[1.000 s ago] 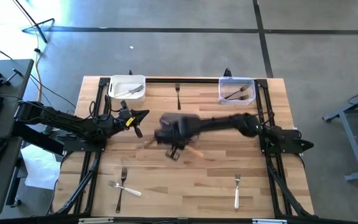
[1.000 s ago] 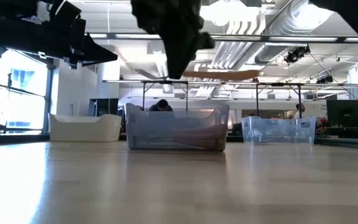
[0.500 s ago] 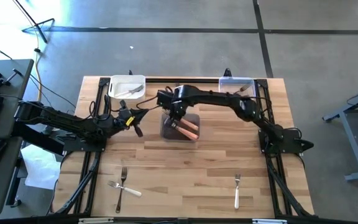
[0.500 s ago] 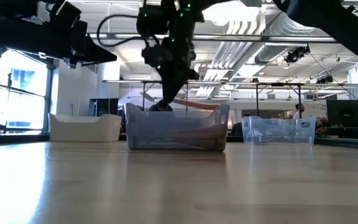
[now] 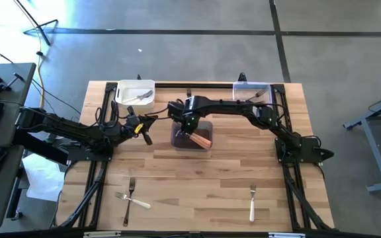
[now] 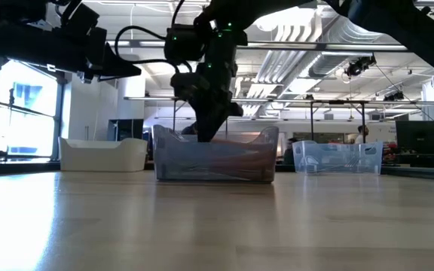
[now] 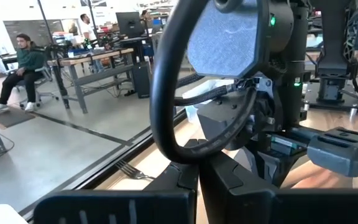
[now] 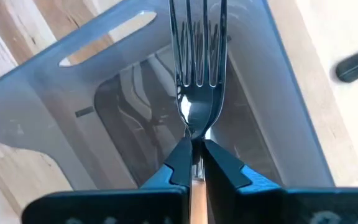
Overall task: Sort silverware by color (type)
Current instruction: Put the orange fork into the black bin, then put the left white fork into the white bin
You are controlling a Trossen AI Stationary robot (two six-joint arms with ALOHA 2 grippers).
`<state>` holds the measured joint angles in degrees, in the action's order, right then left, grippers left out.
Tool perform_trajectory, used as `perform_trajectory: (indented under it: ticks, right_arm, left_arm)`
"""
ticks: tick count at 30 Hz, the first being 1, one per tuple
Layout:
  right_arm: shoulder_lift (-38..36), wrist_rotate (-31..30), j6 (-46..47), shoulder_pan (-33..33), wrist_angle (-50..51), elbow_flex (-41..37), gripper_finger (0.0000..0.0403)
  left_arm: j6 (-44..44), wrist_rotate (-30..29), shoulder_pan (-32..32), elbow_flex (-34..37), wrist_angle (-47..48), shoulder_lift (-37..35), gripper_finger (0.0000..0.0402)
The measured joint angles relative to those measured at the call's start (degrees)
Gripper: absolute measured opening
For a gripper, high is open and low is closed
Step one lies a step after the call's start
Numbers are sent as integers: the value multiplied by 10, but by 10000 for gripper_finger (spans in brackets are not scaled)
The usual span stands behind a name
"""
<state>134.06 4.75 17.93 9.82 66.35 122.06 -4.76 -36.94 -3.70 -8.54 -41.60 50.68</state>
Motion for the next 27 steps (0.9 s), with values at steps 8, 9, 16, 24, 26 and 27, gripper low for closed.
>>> perform_trajectory:
  ticks: [8,9,16,24,26,27]
  right_arm:
    - [0,-3,-3,0,2,9,65]
    - [0,-4,-6,-1,6,17,79]
    - [-1,-54,-65,-16,64,82,142]
    - [-50,-140,-139,-37,-15,21,11]
    - [-80,-134,-145,-40,-83,-35,17]
    - [-98,-130,-148,-43,-123,-73,17]
  left_arm:
    - [2,3,0,0,-2,0,0]
    - [2,3,0,0,-3,0,0]
    - [2,16,0,0,4,0,0]
    - [19,77,-1,0,44,0,0]
    - [26,114,-1,0,59,0,0]
    - [26,130,-3,0,69,0,0]
